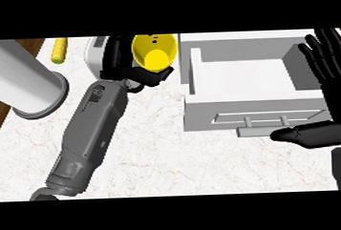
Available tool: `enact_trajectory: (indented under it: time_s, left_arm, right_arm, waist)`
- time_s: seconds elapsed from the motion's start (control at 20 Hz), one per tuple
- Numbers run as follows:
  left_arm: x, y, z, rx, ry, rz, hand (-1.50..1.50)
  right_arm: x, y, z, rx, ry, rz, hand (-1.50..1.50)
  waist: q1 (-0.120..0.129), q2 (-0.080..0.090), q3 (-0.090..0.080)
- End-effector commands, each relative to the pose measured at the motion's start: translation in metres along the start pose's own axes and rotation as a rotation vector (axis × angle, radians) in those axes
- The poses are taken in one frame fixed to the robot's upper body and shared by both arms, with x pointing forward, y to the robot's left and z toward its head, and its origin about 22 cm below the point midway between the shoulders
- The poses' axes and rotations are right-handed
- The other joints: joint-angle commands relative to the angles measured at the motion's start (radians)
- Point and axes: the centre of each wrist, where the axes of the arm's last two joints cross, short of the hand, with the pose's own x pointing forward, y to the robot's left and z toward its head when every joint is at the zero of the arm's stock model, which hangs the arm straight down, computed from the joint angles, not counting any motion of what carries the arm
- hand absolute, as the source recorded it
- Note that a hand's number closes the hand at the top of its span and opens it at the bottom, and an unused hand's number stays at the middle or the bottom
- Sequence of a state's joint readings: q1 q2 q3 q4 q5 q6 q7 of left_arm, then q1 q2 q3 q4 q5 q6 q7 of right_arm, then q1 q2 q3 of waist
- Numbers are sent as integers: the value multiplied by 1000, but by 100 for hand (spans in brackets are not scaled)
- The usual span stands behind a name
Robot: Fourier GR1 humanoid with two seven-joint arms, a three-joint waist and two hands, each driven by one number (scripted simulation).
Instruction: Pick up the cup, place it into the drawer and close the drawer
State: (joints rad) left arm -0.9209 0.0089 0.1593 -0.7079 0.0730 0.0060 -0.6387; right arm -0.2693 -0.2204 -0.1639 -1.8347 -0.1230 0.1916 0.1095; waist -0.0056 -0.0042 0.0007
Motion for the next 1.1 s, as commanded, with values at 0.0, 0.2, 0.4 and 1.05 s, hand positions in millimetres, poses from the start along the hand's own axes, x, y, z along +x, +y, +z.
enact_trajectory:
  time_s: [0.0, 0.2, 0.4, 1.05]
  left_arm:
    - [36, -36, -41, -33, -6, -16, 150]
    - [61, -69, -73, -20, 41, -61, 150]
    - [72, -91, -92, -13, 154, -118, 150]
    - [26, -91, -70, -119, 433, -270, 150]
  right_arm:
    - [10, -8, -6, -13, -3, -7, -150]
    - [-11, 8, 3, 0, -3, 9, -150]
    - [-3, 10, -11, 5, -24, -5, -150]
    - [5, 10, -24, 83, -73, -29, -150]
  waist:
    - [-5, 0, 0]
    - [-23, 5, 0]
    - [-34, 10, 0]
    - [-129, 38, 1]
